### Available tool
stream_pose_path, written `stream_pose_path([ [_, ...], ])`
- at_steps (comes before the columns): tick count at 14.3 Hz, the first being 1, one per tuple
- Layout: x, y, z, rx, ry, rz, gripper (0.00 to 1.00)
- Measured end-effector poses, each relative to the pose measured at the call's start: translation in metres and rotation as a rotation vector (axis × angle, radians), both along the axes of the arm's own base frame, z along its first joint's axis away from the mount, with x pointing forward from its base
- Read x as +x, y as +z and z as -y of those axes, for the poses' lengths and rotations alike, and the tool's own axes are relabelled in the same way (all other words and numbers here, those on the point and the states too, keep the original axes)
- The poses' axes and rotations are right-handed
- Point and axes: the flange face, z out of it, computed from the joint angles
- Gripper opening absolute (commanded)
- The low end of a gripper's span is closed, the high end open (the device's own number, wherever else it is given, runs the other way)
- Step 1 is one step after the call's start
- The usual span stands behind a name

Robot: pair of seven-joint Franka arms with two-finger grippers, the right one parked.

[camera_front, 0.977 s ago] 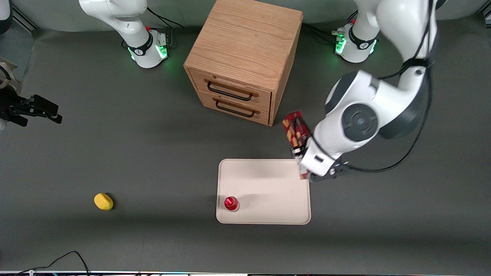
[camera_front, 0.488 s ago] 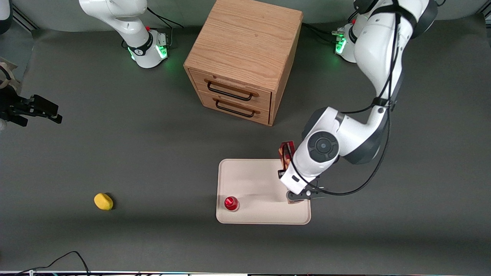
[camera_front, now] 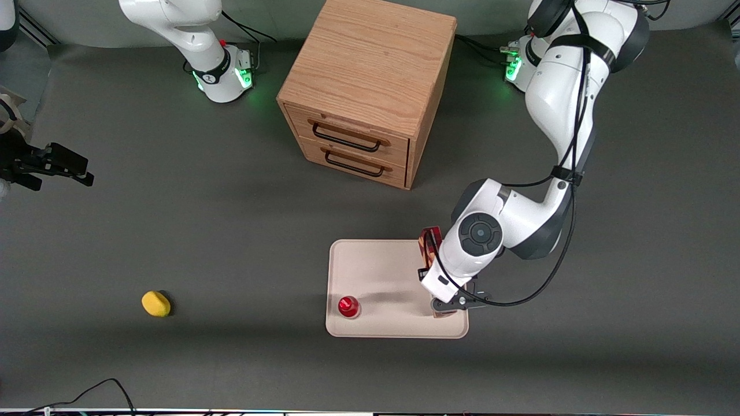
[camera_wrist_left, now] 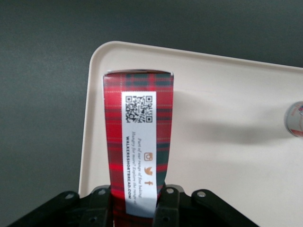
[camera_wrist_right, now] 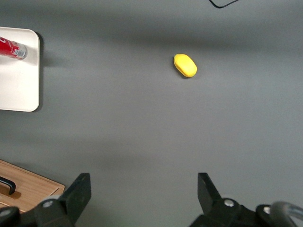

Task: Place red cookie box on tray
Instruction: 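Lower the held cookie box onto the tray beside the apple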

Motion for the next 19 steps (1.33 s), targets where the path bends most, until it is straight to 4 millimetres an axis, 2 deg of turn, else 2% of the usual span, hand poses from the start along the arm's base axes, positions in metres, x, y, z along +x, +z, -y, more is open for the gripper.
stream_pose_path([
  [7, 0.009, -0.030, -0.013, 0.029, -0.002, 0.031, 0.00],
  [8, 0.010, -0.034, -0.013, 0.029, -0.004, 0.040, 0.07],
  [11, 0.011, -0.043, -0.013, 0.023, -0.010, 0.060, 0.84],
  [12, 0.011, -0.044, -0.013, 0.019, -0.011, 0.066, 1.00],
  [16, 0.010, -0.050, -0.015, 0.022, -0.011, 0.068, 1.00],
  [19, 0.009, -0.038, -0.019, 0.048, -0.006, 0.034, 1.00],
])
